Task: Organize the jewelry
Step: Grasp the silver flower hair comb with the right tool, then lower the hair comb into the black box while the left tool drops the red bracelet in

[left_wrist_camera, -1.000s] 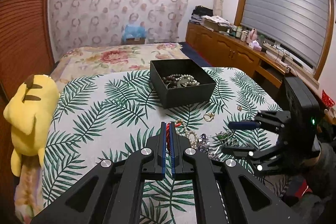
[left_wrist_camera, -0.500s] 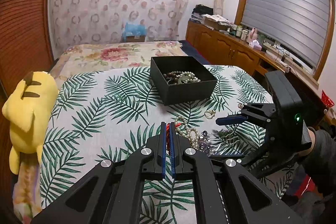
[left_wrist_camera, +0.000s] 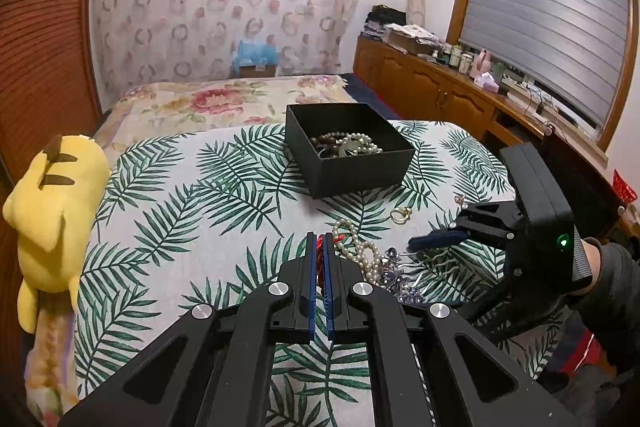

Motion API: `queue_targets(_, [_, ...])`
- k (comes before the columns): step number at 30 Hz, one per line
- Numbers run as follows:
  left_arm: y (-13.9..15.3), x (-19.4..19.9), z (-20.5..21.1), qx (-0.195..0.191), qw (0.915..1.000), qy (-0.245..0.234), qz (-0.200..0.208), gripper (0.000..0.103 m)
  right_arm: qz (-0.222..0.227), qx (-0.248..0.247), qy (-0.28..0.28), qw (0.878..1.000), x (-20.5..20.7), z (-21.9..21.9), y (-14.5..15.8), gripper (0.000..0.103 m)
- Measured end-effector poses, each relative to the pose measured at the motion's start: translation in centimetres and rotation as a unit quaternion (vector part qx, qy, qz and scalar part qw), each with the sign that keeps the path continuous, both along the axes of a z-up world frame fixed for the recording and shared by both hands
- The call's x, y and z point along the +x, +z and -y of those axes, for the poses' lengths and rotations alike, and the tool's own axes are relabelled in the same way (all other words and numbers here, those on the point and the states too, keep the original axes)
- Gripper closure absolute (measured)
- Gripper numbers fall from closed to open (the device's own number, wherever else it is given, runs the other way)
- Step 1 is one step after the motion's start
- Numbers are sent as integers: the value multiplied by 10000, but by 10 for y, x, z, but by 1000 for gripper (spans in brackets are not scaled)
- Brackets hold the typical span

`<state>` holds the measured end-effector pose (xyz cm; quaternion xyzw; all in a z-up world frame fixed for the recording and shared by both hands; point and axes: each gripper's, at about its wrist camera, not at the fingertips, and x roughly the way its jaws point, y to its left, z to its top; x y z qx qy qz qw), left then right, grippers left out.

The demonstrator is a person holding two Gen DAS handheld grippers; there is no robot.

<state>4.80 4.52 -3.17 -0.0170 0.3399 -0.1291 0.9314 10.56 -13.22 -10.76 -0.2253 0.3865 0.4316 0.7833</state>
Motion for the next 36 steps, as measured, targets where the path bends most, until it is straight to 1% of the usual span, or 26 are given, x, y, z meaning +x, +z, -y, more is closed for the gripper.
queue_targets(4, [-1,0,0,7,10000,-7,-7,101,8,-2,55,10000,-5,-1,3,38])
queue_targets(5, [-2,0,1,6,10000,-6,-3,101,8,26,64,10000,-7,-1,4,44])
queue_targets(7, [-2,1,1,2,10000,-6,-1,101,8,97,59,9999,-10,0,9,44])
queue_targets(11, [-2,0,1,5,10000,-3,0,101,41,78,65,9999,-12,1,12,44])
queue_targets(14, [-1,2,2,-13,10000,-4,11,101,48,161,-18,9999,-12,4,16,44])
queue_targets(18, [0,4,3,-18,10000,-10,21,101,121,362,-143,9992,-10,13,30,44])
queue_targets(22, [6,9,3,-8,10000,-40,84,101,300,501,-243,9980,-6,20,47,44])
queue_targets(28, [14,22,7,-67,9998,-94,153,101,453,699,-421,9956,11,35,69,44])
queue_targets(36, [28,58,17,-6,9995,-152,266,101,661,959,-696,9907,58,45,90,44])
